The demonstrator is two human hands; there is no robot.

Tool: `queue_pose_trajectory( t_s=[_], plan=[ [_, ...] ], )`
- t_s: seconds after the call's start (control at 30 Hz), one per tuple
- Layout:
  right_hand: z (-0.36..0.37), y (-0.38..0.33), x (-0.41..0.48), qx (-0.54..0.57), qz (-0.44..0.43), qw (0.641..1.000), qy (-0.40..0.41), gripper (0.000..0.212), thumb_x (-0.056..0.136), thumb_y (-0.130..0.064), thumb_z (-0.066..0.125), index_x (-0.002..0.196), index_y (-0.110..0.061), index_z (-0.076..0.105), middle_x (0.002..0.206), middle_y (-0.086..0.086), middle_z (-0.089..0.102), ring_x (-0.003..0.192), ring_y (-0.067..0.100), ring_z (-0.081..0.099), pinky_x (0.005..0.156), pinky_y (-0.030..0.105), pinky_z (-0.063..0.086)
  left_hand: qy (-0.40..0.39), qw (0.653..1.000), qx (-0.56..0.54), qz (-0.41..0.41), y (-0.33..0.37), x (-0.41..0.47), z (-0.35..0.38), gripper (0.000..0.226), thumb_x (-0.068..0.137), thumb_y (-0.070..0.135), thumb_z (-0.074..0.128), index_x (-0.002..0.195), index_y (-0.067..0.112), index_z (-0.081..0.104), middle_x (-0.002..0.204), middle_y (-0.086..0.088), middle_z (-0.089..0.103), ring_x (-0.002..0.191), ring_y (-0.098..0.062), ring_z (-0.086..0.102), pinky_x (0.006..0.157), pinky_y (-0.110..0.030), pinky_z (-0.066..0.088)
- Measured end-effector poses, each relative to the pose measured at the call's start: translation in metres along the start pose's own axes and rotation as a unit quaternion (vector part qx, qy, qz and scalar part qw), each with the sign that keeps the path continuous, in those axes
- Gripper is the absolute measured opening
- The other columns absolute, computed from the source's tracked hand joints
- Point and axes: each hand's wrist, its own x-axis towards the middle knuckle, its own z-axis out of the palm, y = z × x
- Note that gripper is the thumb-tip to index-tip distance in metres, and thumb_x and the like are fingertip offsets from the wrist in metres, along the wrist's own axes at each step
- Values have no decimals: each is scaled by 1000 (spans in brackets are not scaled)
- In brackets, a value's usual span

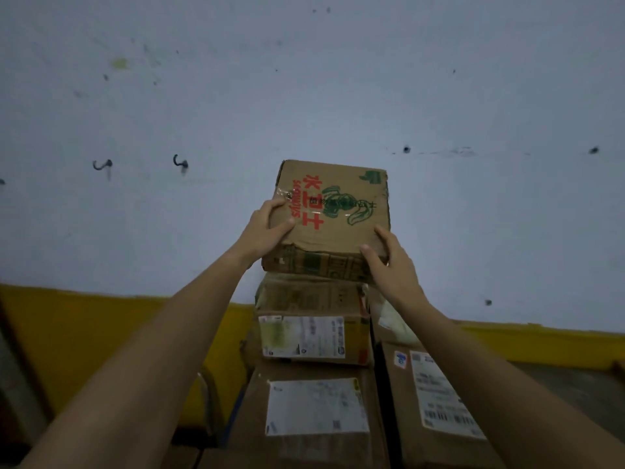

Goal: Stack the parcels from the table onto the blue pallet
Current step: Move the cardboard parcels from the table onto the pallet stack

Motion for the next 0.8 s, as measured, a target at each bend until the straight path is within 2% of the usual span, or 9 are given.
queue_pose_trajectory(
  t_s=[0.07, 0.27, 0.5, 0.8],
  plan=[
    [4, 4, 6, -6, 4, 1000, -8, 53, 93, -43, 47, 142, -27, 34, 144, 2, 42, 128, 23, 42, 106, 43, 39, -12, 999, -25, -19, -12, 3, 3, 52, 91, 24, 57, 137, 18, 34, 137, -7, 40, 113, -17, 50, 76, -19, 52],
    [17, 16, 14, -34, 12, 999, -25, 55, 89, -50, 48, 139, -31, 35, 141, 3, 43, 127, 24, 42, 104, 49, 41, -11, 997, -46, -56, -37, 5, 7, 58, 87, 23, 64, 136, 20, 34, 141, -11, 39, 123, -26, 47, 96, -45, 50],
    [27, 31, 4, -46, 24, 999, -14, 56, 87, -52, 50, 138, -34, 35, 141, 1, 42, 127, 24, 40, 104, 50, 40, 0, 998, -35, -56, -49, -5, 16, 59, 86, 21, 65, 136, 19, 34, 138, -10, 42, 120, -25, 49, 92, -38, 52],
    [29, 33, -3, -99, 38, 994, -32, 68, 82, -56, 54, 141, -34, 29, 143, 2, 40, 127, 26, 40, 101, 49, 43, 11, 997, -18, -74, -59, -13, 24, 60, 85, 33, 65, 136, 20, 36, 137, -6, 47, 117, -21, 52, 96, -38, 49]
  ],
)
